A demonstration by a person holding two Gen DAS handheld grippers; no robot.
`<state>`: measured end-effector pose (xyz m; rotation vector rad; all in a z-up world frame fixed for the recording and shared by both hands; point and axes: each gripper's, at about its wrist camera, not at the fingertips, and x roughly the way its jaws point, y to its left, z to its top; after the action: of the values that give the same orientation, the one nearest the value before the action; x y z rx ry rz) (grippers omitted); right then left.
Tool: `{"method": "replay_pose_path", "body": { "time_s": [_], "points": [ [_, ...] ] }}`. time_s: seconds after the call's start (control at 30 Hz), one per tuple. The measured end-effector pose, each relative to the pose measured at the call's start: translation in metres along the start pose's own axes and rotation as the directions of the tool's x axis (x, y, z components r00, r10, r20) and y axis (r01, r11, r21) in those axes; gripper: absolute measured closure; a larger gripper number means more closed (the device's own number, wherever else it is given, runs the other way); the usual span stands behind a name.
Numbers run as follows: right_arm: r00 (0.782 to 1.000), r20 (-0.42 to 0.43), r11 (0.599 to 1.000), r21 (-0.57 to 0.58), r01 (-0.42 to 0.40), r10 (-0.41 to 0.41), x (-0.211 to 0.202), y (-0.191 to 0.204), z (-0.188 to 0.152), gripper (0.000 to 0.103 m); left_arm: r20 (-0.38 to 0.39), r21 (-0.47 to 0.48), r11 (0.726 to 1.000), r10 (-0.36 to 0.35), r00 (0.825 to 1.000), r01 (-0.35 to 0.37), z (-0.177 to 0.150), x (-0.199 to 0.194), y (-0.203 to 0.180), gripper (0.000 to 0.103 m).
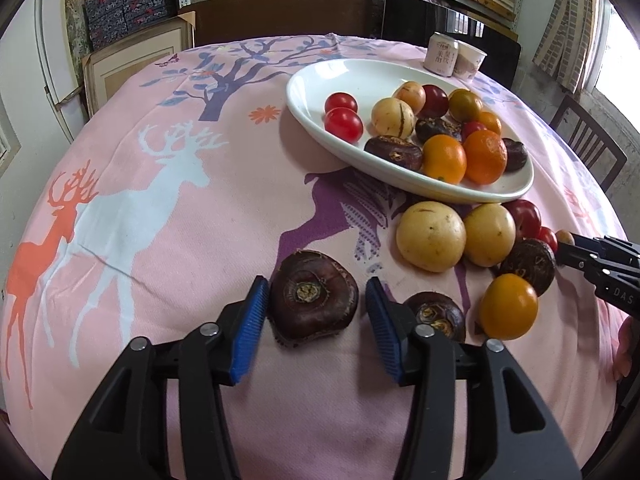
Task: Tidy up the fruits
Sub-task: 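Carry the dark plum to the plate with the left tool while the right tool carries the green-brown fruit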
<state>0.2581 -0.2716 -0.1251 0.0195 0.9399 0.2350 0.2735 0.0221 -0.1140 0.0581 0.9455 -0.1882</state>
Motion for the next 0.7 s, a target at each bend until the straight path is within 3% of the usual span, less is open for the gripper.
{"method": "replay_pose_path", "body": {
  "time_s": [0.1, 0.2, 0.23, 0.27, 0.3, 0.37, 0.43, 0.53, 0.7],
  "points": [
    [1.0, -0.001, 1.0, -0.003, 0.002, -0.002, 0.0, 0.001, 0.0, 0.072, -0.018, 0.038, 0.999, 0.011, 1.0, -0.01, -0.002, 0.003, -0.007, 0.025],
    [1.0, 0.0, 1.0, 0.001, -0.004, 0.004, 0.0, 0.001, 0.0, 0.072, -0.021, 0.019, 1.0, 0.011, 1.0, -0.01, -0.003, 0.004, -0.005, 0.022],
    [1.0, 0.0, 1.0, 0.002, -0.005, 0.005, -0.001, 0.0, 0.0, 0.072, -0.015, 0.002, 0.999, 0.046, 0.999, -0.046, -0.003, 0.002, -0.002, 0.023],
    [1.0, 0.0, 1.0, 0.004, -0.007, 0.007, -0.001, 0.0, -0.001, 0.072, -0.005, -0.037, 0.997, 0.062, 0.998, -0.062, -0.003, 0.0, 0.005, 0.025],
    [1.0, 0.0, 1.0, 0.006, -0.01, 0.01, -0.001, 0.0, -0.001, 0.072, 0.002, -0.071, 0.996, 0.047, 0.999, -0.046, -0.002, -0.001, 0.012, 0.034],
    [1.0, 0.0, 1.0, 0.007, -0.011, 0.011, -0.001, 0.0, -0.001, 0.072, 0.009, -0.109, 0.994, 0.03, 1.0, -0.029, -0.002, -0.003, 0.021, 0.038],
    [1.0, 0.0, 1.0, 0.008, -0.012, 0.012, -0.001, -0.001, -0.001, 0.072, -0.001, -0.072, 0.996, 0.061, 0.998, -0.061, -0.001, 0.0, 0.014, 0.04],
    [1.0, 0.002, 1.0, 0.012, -0.018, 0.018, -0.002, -0.002, -0.001, 0.072, 0.006, -0.016, 0.997, 0.07, 0.998, -0.069, -0.001, -0.001, 0.004, 0.062],
    [0.999, 0.009, 0.999, 0.022, -0.032, 0.032, -0.004, -0.004, -0.002, 0.073, 0.014, -0.021, 0.998, 0.06, 0.998, -0.059, 0.0, -0.003, 0.005, 0.062]
  ]
}}
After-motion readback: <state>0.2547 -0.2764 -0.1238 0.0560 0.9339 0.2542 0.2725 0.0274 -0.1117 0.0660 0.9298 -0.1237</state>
